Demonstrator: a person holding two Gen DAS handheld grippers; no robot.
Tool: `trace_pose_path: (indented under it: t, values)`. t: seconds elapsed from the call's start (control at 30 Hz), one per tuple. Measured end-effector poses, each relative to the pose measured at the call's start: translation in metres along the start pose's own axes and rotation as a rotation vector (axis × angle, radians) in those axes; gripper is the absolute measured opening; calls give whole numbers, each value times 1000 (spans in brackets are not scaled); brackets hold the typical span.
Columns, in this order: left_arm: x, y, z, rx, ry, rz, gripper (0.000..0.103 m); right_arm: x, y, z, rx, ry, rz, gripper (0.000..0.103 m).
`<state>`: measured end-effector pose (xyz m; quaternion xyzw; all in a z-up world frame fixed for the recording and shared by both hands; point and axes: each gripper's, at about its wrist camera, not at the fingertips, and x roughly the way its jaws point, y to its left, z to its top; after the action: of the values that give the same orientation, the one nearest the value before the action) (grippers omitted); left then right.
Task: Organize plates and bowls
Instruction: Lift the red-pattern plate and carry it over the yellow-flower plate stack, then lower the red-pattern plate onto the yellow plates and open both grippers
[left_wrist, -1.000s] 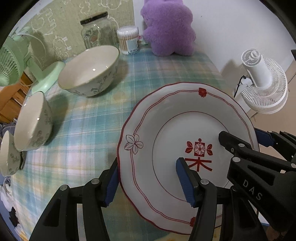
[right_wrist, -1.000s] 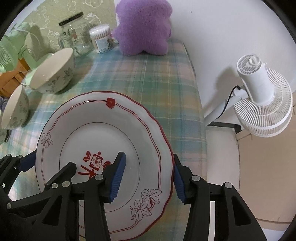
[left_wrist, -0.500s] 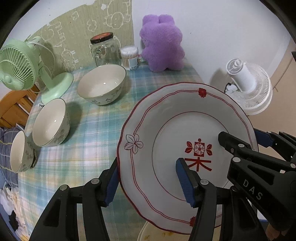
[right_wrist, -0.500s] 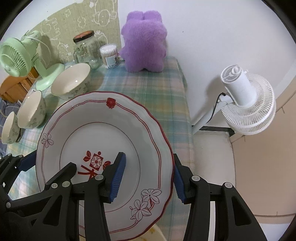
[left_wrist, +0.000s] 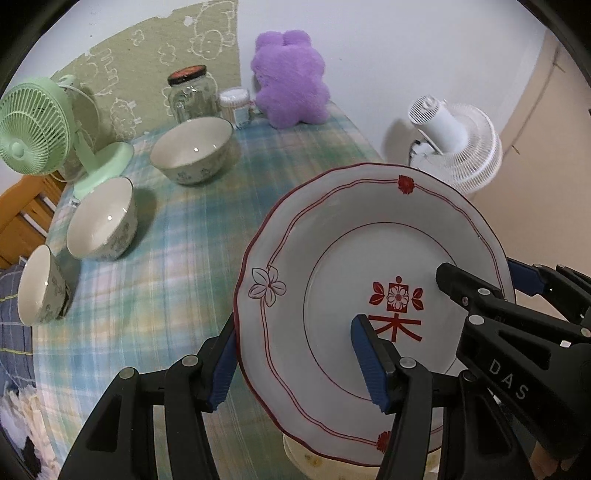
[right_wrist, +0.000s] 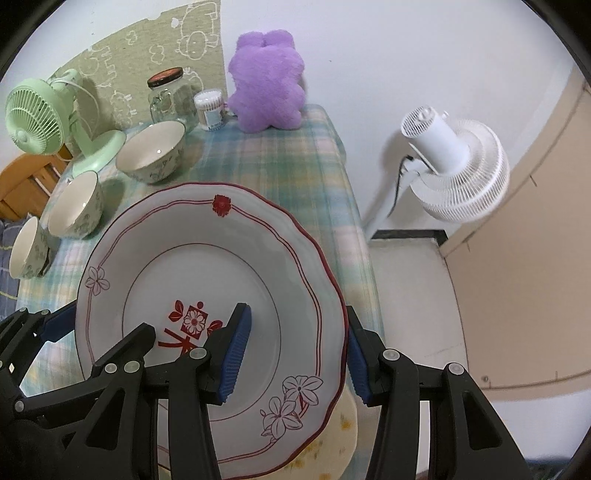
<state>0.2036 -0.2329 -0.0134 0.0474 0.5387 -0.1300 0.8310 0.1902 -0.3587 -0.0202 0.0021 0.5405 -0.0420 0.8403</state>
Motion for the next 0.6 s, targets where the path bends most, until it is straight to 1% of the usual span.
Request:
trace_pose_path:
  t: [0.17,0.3,0.5,0.6]
  values:
    - [2,-6,-22,25,22,-20,60,-3,-2,-26,30,14,-22,52]
    - [8,-14,-37,16,54,-25,60,1,-7,-45,42,38,-22,52]
    - [21,-31,-51,-4,106,8,58,16,-18,-64,37,85,-9,52]
    - [27,-38,-57,-20,135,11,58,23,-25,-70,20,109,1,52]
